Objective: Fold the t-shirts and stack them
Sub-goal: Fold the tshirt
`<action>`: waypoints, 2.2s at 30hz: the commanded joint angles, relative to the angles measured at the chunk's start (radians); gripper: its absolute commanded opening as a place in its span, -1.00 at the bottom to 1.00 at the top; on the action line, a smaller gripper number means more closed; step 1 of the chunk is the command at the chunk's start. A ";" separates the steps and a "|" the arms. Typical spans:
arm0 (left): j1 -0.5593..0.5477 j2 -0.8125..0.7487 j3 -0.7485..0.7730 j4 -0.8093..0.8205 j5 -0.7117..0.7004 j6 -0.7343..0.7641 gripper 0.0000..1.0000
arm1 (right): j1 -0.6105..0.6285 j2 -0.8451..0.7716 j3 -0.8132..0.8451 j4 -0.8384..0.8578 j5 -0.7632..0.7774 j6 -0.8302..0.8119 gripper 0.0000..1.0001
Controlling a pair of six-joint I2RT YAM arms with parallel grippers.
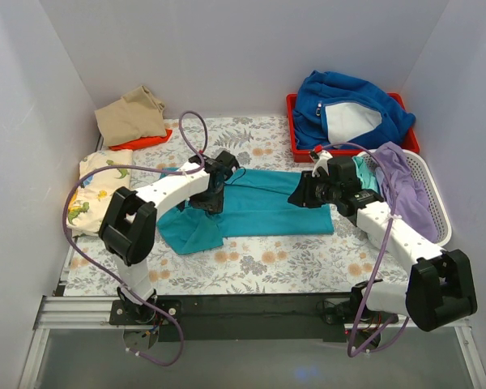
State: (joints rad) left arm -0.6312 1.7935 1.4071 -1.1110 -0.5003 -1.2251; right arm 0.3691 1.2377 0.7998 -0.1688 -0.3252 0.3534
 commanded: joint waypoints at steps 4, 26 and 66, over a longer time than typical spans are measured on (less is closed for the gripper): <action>0.002 0.047 -0.034 -0.092 -0.009 -0.037 0.70 | 0.010 0.016 0.004 -0.008 -0.008 -0.010 -0.35; 0.011 -0.117 0.029 -0.018 0.359 0.026 0.83 | 0.206 0.112 -0.016 0.144 -0.111 0.067 -0.38; -0.507 -0.174 -0.571 0.194 -0.198 -0.870 0.46 | 0.090 -0.012 -0.019 -0.047 0.183 -0.022 -0.28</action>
State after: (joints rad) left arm -1.1187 1.6337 0.8799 -0.8829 -0.7837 -2.0052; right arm 0.4641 1.2366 0.7574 -0.2157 -0.1551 0.3374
